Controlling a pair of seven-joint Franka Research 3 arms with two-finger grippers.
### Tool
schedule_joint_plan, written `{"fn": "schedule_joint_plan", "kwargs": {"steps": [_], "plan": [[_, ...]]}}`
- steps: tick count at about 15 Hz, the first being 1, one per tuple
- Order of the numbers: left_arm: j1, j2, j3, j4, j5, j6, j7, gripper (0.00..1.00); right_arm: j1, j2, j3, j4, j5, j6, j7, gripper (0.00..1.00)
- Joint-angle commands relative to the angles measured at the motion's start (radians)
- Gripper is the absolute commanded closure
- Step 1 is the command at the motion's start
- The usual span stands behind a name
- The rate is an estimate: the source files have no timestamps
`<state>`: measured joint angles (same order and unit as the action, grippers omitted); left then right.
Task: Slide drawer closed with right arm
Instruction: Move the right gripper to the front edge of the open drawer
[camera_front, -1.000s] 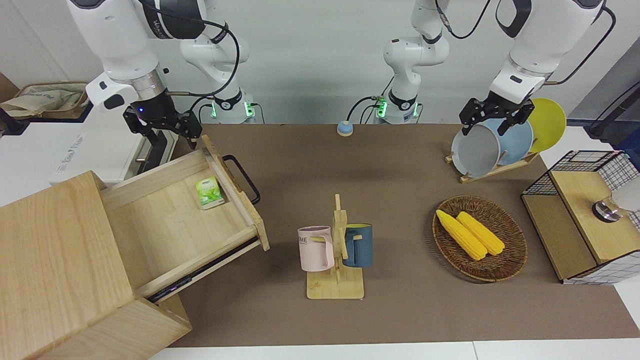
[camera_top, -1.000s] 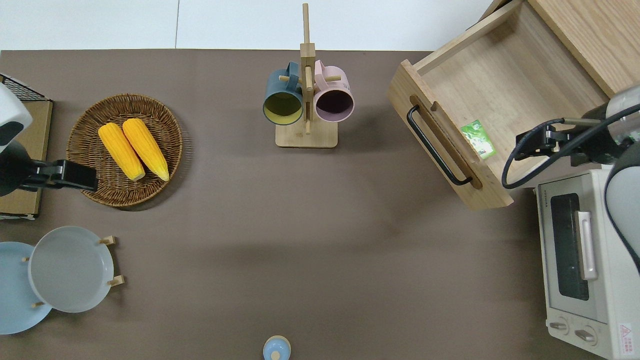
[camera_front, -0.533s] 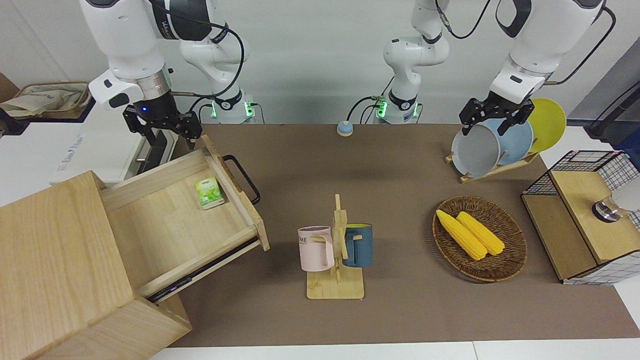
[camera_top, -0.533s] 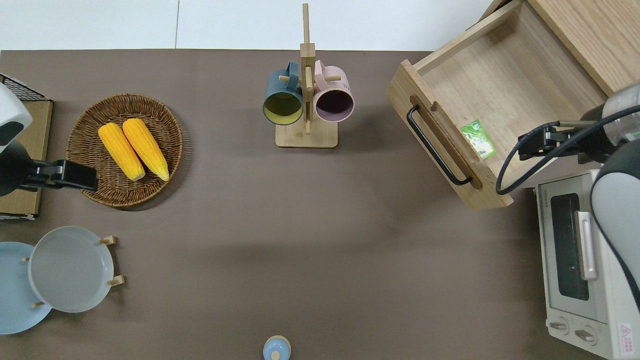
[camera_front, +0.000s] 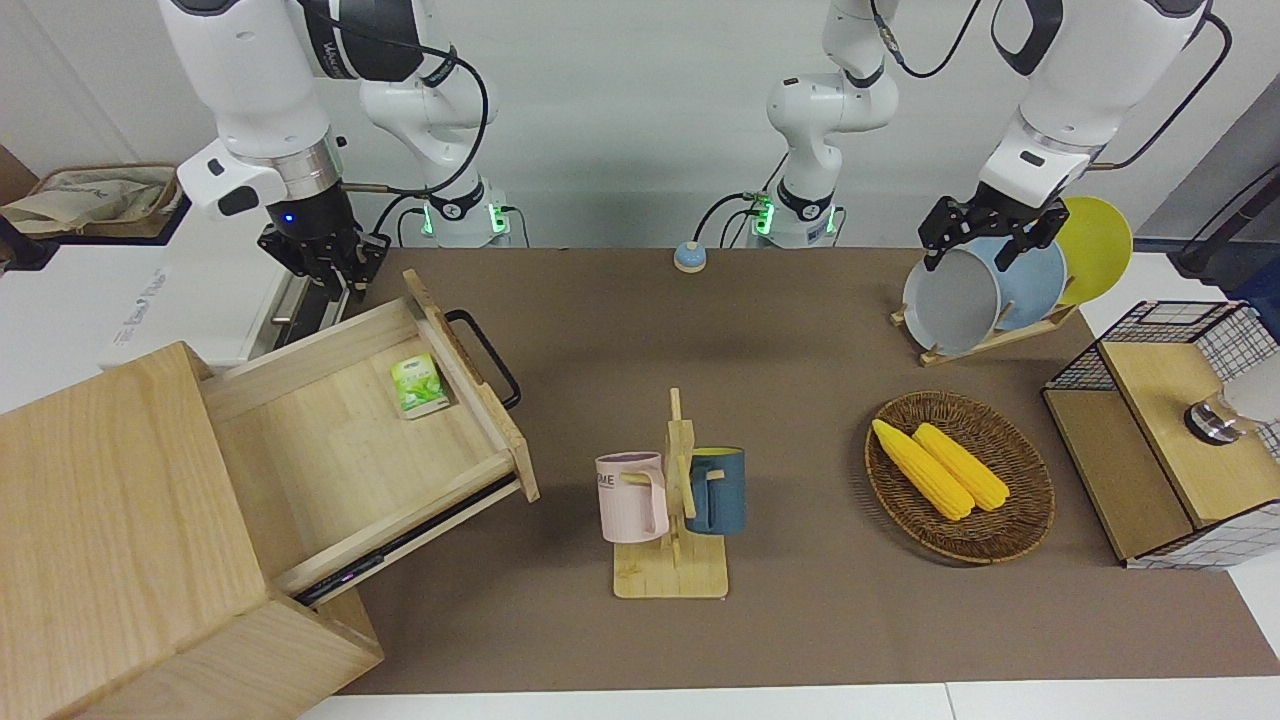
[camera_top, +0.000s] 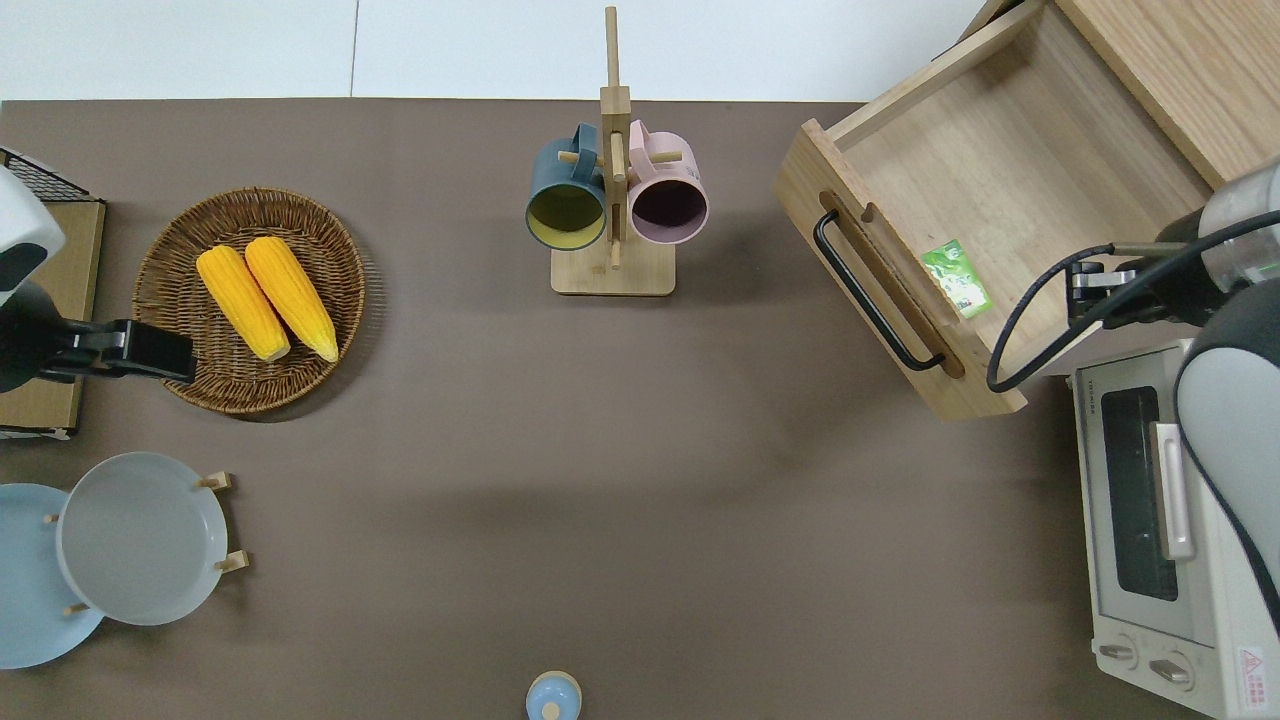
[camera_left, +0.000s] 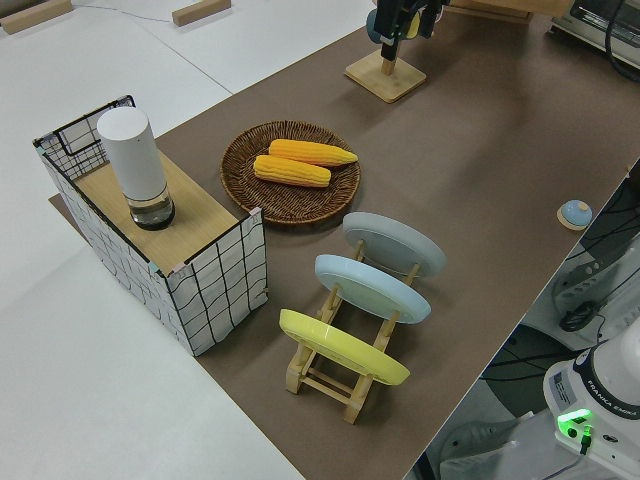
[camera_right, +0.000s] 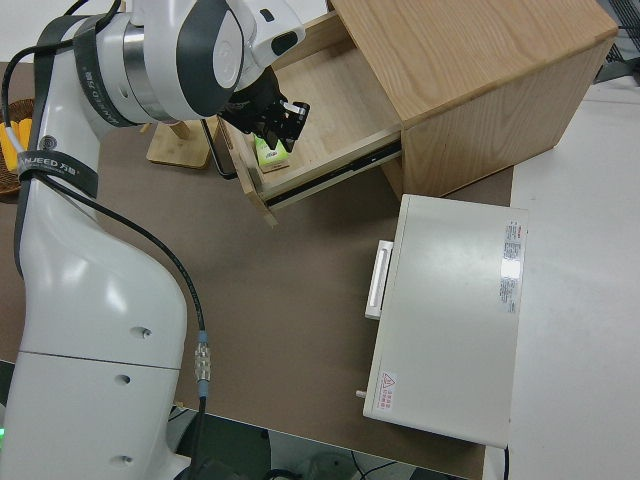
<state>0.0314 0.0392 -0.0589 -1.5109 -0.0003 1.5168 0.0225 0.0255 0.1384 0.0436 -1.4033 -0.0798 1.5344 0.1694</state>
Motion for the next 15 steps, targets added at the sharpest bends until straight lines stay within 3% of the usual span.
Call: {"fn": "schedule_joint_plan", "kwargs": {"steps": [1, 10, 15], "plan": [[0.005, 0.011, -0.007, 0.026, 0.017, -0.020, 0.010, 0.01, -0.001, -0.011, -0.001, -0.002, -0.001, 0.000, -0.021, 1.000], [0.005, 0.011, -0.007, 0.024, 0.017, -0.020, 0.010, 0.01, 0.008, -0.074, 0.001, -0.002, 0.035, -0.007, -0.001, 1.000], [0.005, 0.011, -0.007, 0.026, 0.017, -0.020, 0.010, 0.01, 0.086, -0.076, 0.004, 0.013, 0.029, -0.019, 0.158, 1.000]]}}
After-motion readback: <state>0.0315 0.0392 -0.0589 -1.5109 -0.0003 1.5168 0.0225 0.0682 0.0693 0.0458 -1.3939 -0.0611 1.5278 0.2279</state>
